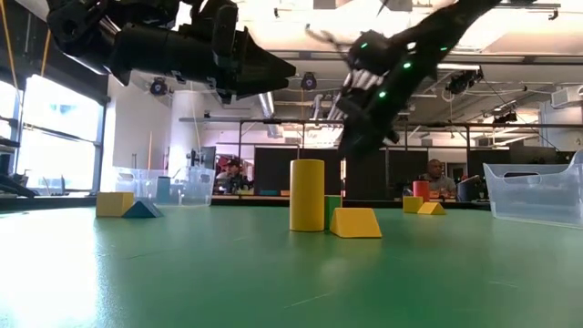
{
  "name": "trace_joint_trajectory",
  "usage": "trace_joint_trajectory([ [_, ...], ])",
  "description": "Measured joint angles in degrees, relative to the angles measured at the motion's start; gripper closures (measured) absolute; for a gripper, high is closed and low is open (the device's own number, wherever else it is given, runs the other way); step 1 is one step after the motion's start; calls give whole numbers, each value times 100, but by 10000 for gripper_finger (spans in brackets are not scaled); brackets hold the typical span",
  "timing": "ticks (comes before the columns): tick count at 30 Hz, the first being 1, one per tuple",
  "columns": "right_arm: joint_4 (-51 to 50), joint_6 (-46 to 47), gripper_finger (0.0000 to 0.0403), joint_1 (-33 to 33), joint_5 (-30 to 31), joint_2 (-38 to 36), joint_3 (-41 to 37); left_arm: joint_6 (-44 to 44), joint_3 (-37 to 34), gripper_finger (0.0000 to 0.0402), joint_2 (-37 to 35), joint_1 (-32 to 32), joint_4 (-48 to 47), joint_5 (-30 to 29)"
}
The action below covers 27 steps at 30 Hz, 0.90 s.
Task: Sort blocks by size
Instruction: Put the top yellow cube block into the middle transparent bin
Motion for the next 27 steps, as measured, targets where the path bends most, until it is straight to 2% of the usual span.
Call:
trace_joint_trajectory([
  [5,-728,-10,194,-69,-64,689,792,0,0,195,0,-56,-10,-2],
  [10,-1072,-14,194,-97,-287,1111,1263,1,2,195,0,-75,-35,-2],
  [22,-1323,-117,191,-330,-561,1239,1365,4,2,195,0,-79,-131,-2],
  [27,-1399,34,157,-472,-861,1239,1345,8,2,195,0,-79,-129,-3],
])
